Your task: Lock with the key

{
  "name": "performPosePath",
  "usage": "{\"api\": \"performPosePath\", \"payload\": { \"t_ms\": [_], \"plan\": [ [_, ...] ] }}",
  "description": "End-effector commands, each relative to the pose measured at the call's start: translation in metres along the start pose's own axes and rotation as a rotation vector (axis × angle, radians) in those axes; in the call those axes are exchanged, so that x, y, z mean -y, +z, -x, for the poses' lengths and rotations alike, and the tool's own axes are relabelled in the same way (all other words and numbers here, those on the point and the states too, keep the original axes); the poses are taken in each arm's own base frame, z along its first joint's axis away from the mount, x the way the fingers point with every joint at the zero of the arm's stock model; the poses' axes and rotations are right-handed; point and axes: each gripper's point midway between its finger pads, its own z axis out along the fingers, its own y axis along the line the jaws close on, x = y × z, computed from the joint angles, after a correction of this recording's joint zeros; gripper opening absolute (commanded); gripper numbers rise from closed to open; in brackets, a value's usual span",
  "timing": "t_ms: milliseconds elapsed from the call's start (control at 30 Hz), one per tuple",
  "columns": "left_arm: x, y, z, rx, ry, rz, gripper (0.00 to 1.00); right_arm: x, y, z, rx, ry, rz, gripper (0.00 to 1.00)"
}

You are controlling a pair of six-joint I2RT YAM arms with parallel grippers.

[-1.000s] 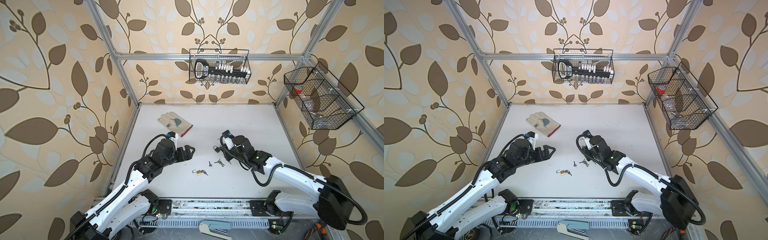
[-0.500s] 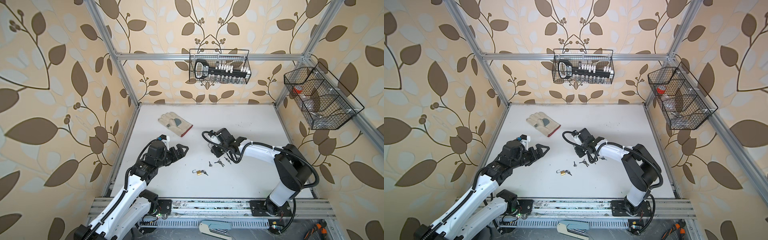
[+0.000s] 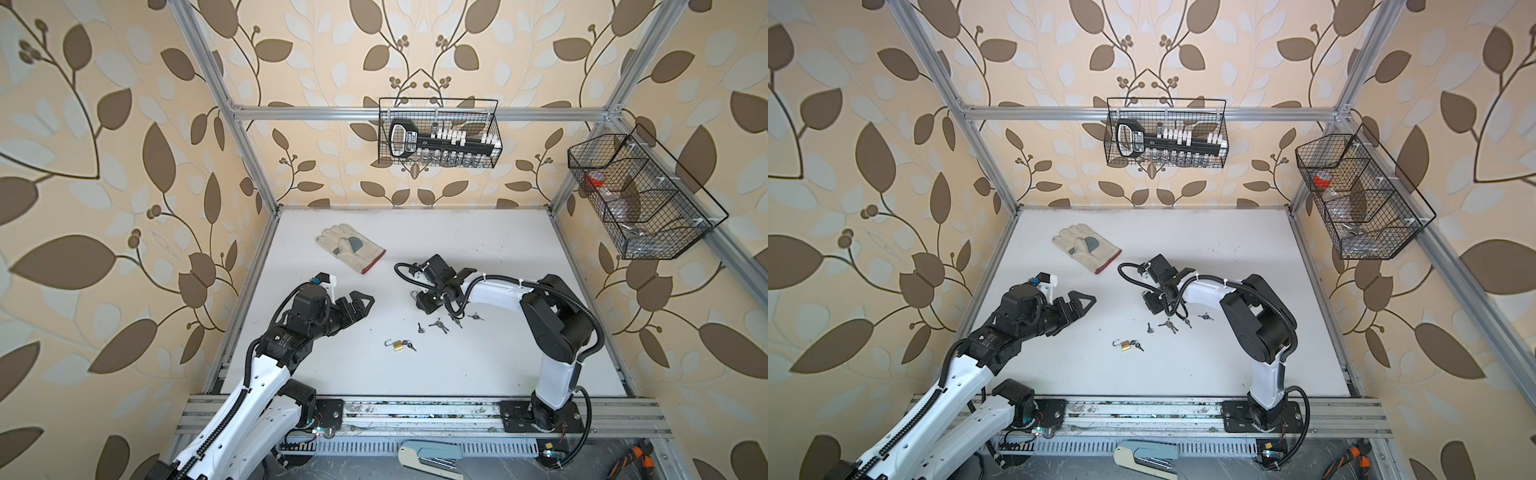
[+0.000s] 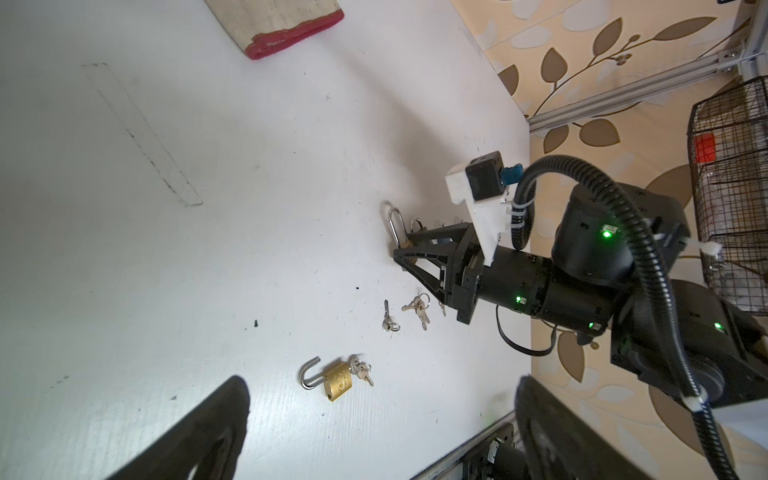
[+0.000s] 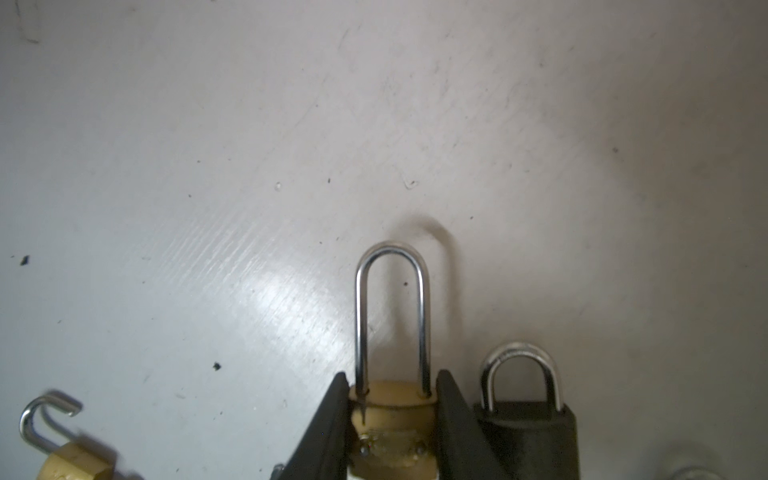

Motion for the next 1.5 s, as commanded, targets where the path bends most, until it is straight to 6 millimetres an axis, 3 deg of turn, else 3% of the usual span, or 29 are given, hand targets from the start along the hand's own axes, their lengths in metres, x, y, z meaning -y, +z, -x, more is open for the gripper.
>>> {"api": "performPosePath", "payload": {
  "t_ms": [0,367,567,733,833,967,1200,1467],
  "plan": [
    [0.000,-0.009,0.010,0.048,-0.002,0.018,0.99,-0.006,0.003,0.003,-0.019,-0.030,0.014,0.03],
    [-0.004,-0.017,0.011,0.066,-0.003,0.043,0.99,-0.008,0.012,0.002,-0.033,-0.042,0.012,0.28],
    [-0.004,-0.025,0.015,0.085,0.019,0.069,0.99,-0.005,-0.014,0.020,0.055,-0.037,-0.022,0.36],
    [0.001,-0.030,0.018,0.095,0.030,0.062,0.99,-0.003,-0.038,0.022,0.142,-0.036,-0.037,0.44],
    [0.001,-0.029,0.018,0.093,0.029,0.062,0.99,-0.012,-0.050,0.019,0.198,-0.106,-0.013,0.46],
    [0.003,-0.031,0.023,0.099,0.016,0.047,0.99,-0.049,-0.059,0.006,0.236,-0.325,0.072,0.47],
    [-0.005,-0.039,0.036,0.116,-0.080,-0.002,0.99,-0.103,-0.049,-0.032,0.191,-0.664,0.275,0.47],
    [-0.018,-0.049,0.047,0.132,-0.161,-0.036,0.99,-0.138,-0.045,-0.044,0.197,-0.853,0.430,0.52]
  ]
}}
